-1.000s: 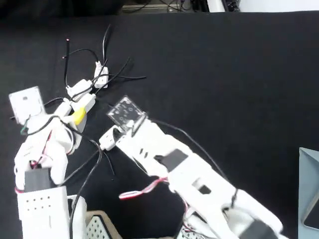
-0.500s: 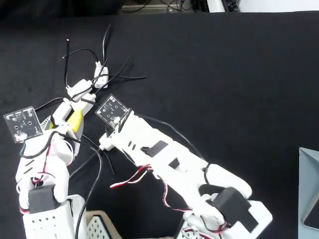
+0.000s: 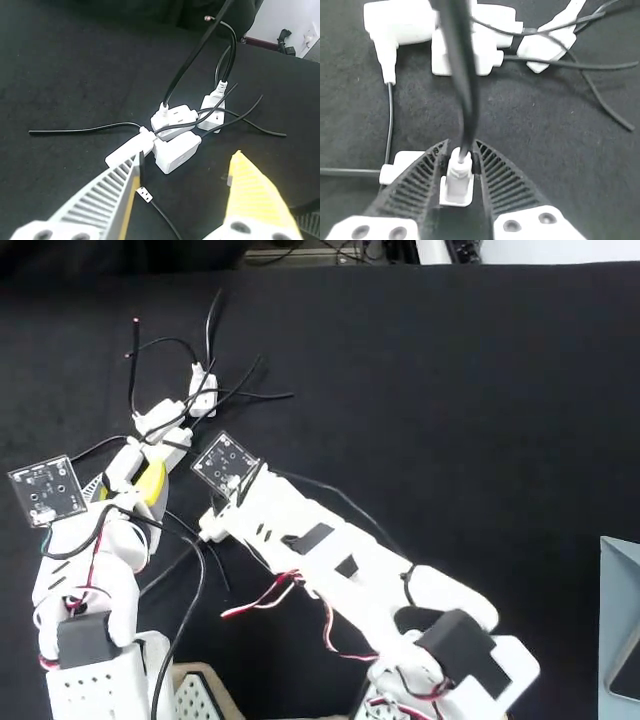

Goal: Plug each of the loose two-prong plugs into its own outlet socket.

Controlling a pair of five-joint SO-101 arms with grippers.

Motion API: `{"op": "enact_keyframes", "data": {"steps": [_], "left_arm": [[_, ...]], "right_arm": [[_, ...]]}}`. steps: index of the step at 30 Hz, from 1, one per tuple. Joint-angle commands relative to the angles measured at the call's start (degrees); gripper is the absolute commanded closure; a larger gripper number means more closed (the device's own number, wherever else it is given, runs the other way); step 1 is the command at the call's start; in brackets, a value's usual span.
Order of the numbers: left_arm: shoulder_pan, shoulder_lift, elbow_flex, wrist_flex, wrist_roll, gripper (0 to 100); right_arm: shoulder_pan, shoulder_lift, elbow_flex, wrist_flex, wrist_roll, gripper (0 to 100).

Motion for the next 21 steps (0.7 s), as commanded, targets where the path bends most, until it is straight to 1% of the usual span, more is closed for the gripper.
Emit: {"op": "enact_keyframes", "data": {"steps": [1,3,5,21], "left_arm": [[-0.40,-0.53,-0.48,-0.88,0.26,72],[-0.40,-0.53,-0.48,-0.88,0.26,72],[-0.40,-0.53,-0.48,-0.88,0.26,72],[-0.40,-0.53,-0.48,-0.79,0.26,72]], "right_arm": [[-0.79,3.12,-3.56,-4.57,-0.18,98.7],[-0.62,4.70,-2.77,-8.00,0.09,98.7],[-0.62,4.79,-1.89,-9.32,0.26,98.7],[-0.62,3.74,4.00,-9.49,-0.09,98.7]]}}
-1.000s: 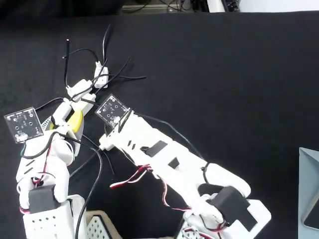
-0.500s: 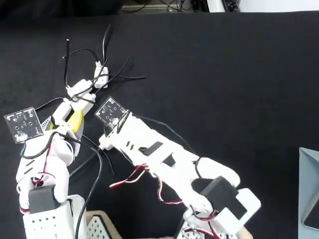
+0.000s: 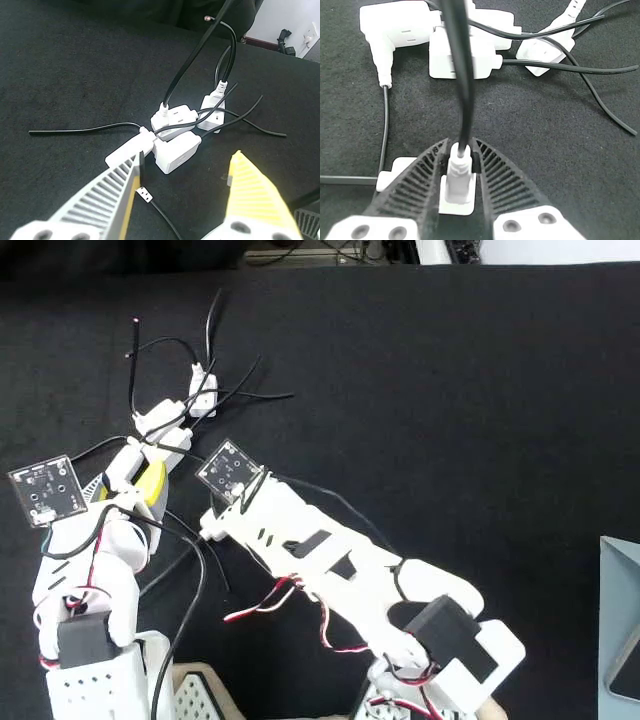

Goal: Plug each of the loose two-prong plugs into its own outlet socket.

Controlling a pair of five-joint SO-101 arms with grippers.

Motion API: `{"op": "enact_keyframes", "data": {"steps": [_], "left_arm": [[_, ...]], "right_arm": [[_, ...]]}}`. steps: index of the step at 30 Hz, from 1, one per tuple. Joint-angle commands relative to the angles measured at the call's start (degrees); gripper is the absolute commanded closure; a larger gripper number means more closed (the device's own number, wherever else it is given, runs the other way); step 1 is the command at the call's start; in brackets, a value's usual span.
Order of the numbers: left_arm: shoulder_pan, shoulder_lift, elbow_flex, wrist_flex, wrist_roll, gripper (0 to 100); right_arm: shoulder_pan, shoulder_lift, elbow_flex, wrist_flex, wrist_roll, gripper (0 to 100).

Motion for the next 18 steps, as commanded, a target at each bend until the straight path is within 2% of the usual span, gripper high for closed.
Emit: {"op": "enact_keyframes", "data": {"steps": [1,7,13,18], "left_arm": [[-0.40,-0.53,-0.48,-0.79,0.26,72],[-0.22,-0.53,-0.48,-0.79,0.26,72],[0.04,-0.53,0.13,-1.05,0.18,72],[0.04,-0.53,0.22,-0.97,0.18,72]], "right_arm": [[-0.62,-0.75,1.54,0.18,0.00,98.7],[-0.62,-0.92,1.10,2.02,-0.44,98.7],[-0.62,-0.92,-4.88,15.30,-11.08,98.7],[-0.62,-0.92,-4.88,16.18,-12.40,98.7]]}}
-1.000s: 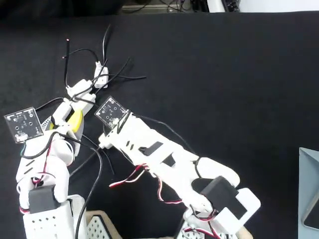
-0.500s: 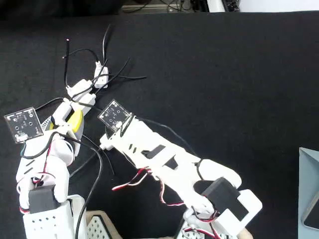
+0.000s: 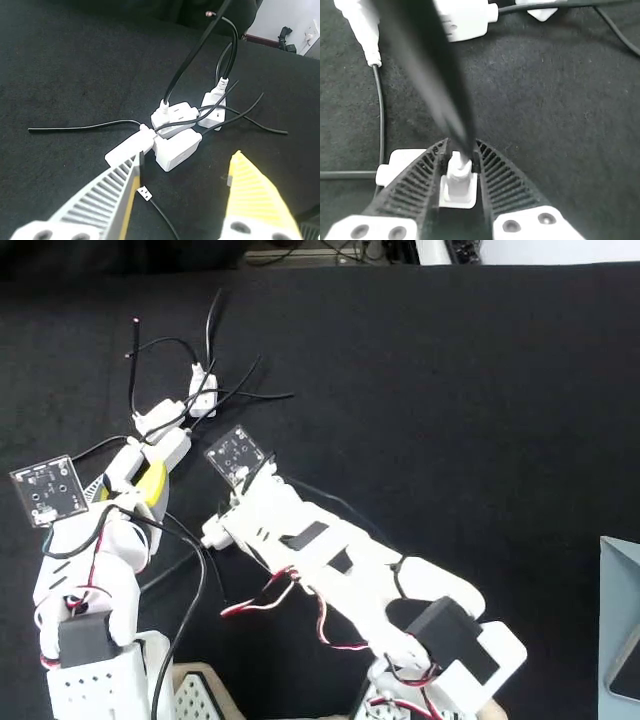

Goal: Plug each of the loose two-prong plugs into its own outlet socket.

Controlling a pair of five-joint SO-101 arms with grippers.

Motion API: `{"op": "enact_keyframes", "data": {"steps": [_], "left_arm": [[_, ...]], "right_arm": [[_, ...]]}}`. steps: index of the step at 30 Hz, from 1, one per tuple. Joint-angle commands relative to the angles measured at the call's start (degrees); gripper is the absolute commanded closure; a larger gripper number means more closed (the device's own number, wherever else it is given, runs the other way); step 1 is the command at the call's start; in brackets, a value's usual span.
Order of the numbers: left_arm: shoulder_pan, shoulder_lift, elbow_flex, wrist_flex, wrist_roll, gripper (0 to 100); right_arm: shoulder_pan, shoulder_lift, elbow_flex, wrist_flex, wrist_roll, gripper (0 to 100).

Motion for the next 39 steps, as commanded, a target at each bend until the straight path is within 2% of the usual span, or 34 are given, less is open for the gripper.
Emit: {"op": "enact_keyframes", "data": {"steps": [1,7,11,14,23,29,33,39], "left_arm": [[0.04,-0.53,-0.31,-1.05,0.18,72],[0.04,-0.53,-0.31,-0.97,0.18,72],[0.04,-0.53,-0.13,-1.23,0.18,72],[0.13,-0.53,-0.13,-1.23,0.18,72],[0.13,-0.53,-0.13,-1.23,0.18,72],[0.13,-0.53,-0.13,-1.23,0.18,72],[0.13,-0.53,-0.13,-1.14,0.18,72],[0.13,-0.53,-0.13,-1.05,0.18,72]], "right_arm": [[-0.70,-0.57,-0.92,1.32,-0.88,98.7],[-0.70,-0.57,-1.27,1.76,-0.09,97.9],[-0.79,-0.57,-2.59,5.89,2.20,90.8],[-0.88,-0.66,-4.00,9.05,2.20,91.3],[-0.70,-11.03,-2.86,9.41,1.32,91.3],[-0.70,-12.88,0.22,9.41,0.09,91.5],[-0.70,-12.88,1.27,9.41,0.26,98.9],[-0.62,-12.88,3.30,9.32,3.69,98.7]]}}
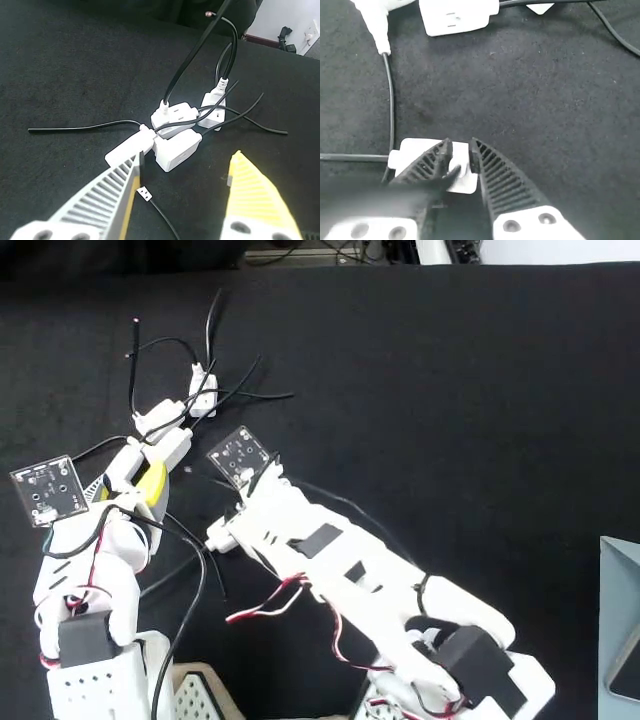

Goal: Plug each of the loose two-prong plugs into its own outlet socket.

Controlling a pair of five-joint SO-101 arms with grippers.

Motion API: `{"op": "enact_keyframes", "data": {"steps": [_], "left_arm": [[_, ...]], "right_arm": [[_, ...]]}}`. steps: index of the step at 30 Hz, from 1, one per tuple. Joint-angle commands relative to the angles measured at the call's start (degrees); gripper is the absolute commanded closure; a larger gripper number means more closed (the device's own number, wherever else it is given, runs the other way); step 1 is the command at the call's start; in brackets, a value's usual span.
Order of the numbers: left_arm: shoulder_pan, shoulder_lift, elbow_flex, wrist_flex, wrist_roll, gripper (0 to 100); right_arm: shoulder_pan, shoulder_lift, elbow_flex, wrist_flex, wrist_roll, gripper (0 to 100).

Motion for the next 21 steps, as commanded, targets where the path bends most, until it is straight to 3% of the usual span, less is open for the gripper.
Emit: {"op": "enact_keyframes", "data": {"steps": [1,8,21], "left_arm": [[0.13,-0.53,-0.13,-1.05,0.18,72],[0.13,-0.53,-0.13,-0.97,0.18,72],[0.13,-0.62,-0.13,-0.88,0.18,72]], "right_arm": [[-0.53,-1.45,0.66,0.18,1.49,98.7],[-0.44,-1.54,0.22,-0.18,1.67,98.7],[7.91,4.53,-14.90,-12.04,1.67,98.6]]}}
